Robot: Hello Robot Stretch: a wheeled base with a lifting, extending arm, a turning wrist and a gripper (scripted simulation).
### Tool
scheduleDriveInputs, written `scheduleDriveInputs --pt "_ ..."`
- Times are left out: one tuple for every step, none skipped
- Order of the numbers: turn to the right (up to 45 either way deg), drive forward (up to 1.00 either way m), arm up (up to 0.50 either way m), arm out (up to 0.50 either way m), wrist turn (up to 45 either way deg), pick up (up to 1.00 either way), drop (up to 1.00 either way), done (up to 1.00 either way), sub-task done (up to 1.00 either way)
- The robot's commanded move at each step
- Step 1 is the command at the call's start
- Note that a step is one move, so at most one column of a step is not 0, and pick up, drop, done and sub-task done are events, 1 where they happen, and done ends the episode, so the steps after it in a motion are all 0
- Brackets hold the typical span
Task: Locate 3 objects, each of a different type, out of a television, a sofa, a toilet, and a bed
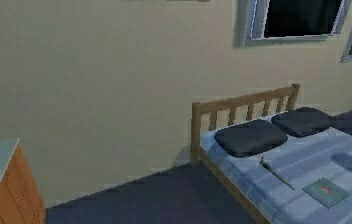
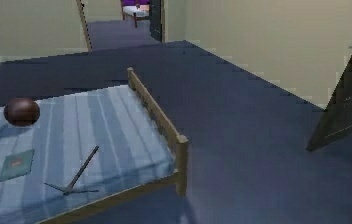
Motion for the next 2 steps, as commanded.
scheduleDriveInputs --pt "0.0 0.05 0.00 0.00 0.0 0.00 0.00 0.00 0.00" --pt "12.0 0.00 0.00 0.00 0.0 0.00 0.00 0.00 0.00"
